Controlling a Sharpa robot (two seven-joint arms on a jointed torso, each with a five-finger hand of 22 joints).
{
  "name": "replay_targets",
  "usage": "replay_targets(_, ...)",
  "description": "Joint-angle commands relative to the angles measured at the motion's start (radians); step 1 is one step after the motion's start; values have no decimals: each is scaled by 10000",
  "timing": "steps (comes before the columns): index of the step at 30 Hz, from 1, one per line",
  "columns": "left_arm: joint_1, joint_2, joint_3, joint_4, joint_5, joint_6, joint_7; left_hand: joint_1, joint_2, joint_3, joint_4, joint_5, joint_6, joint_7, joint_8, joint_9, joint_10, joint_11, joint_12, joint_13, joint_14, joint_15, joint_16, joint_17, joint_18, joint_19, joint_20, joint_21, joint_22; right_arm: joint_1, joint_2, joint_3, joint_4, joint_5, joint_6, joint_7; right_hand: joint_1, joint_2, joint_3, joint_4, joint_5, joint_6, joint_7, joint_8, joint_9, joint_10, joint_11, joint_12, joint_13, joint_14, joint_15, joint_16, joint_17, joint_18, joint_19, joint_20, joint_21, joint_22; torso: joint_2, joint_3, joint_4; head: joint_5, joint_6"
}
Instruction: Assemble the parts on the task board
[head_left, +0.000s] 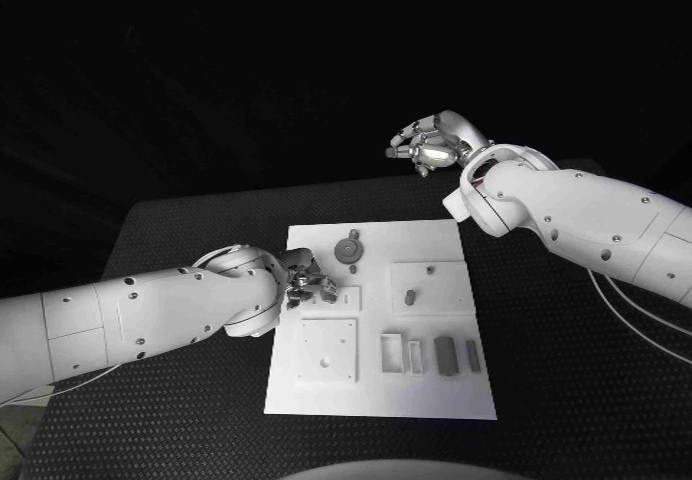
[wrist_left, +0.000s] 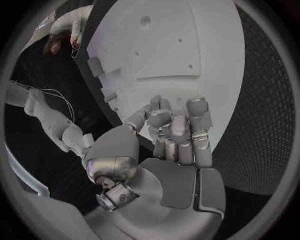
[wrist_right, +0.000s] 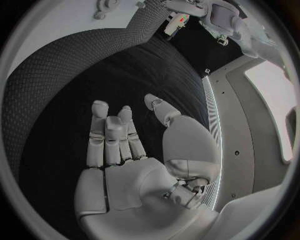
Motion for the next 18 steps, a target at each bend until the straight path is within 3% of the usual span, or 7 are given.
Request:
replay_targets(1, -2, 20, 4, 26, 107, -55, 118, 240, 145, 91, -159, 53, 1576, -383, 33, 19, -220, -288, 53, -25, -348, -342, 61, -17, 263, 74, -3, 65, 192, -4, 3, 6, 8, -18, 105, 50, -116, 5, 7, 52, 37, 9, 78, -46, -17, -58, -3, 43, -14, -78, -16, -43, 11, 118, -68, -20, -38, 191, 2, 2, -3, -2, -2)
replay_targets(18, -2, 25, 4, -1, -135, 91, -70, 1093, 48, 383, -208, -79, 1632, -384, 67, 59, -191, -283, 62, -76, -336, -322, 83, -60, 237, 95, 30, 98, 190, -5, 3, 6, 6, -14, 109, 55, -192, 37, 7, 126, 36, 6, 80, -45, -22, -58, 0, 49, -17, -78, -13, -43, 11, 118, -66, -18, -37, 191, 4, -2, -3, -8, -24)
